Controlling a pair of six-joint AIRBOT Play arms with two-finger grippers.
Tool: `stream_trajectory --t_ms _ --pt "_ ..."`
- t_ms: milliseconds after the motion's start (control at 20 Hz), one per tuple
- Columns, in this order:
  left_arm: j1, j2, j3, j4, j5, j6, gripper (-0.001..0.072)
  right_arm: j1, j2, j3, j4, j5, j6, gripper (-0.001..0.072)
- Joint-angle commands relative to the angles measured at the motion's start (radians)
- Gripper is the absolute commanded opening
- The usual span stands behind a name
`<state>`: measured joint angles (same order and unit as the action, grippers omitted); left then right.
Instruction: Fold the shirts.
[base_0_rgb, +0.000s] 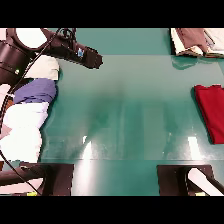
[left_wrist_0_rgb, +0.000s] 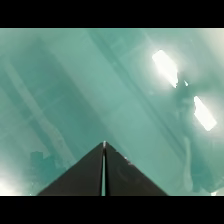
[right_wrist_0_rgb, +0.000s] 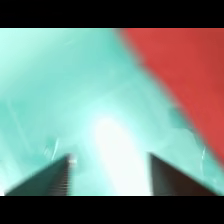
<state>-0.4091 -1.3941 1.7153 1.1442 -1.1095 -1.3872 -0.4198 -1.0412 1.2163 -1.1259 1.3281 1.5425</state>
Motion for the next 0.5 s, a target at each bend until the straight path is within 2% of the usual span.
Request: stream_trajectory --t_ms 0,50,100,250,450 --pt "0.0 0.001 0.0 0.0 0.002 0.0 0.0025 0.258 0.008 0.003 0.003 -0.034 0.001 0.0287" --pt "0.0 0.001 0.0 0.0 0.003 0.0 0.0025 0.312 0.008 0.003 -0.002 -0.045 0.0 0.0185" --pt "0.0 0.001 0.0 0.0 0.002 0.0 0.0025 0.36 0.008 0.003 -0.002 -0.051 0.0 0.001" --pt "0.0 0.001 0.0 0.0 0.002 0.0 0.0025 0.453 0.007 0.003 -0.002 -0.081 -0.001 0.0016" --pt "0.0 0.001 0.0 0.0 0.002 0.0 0.0025 0.475 0.008 0.003 -0.001 -0.077 0.0 0.0016"
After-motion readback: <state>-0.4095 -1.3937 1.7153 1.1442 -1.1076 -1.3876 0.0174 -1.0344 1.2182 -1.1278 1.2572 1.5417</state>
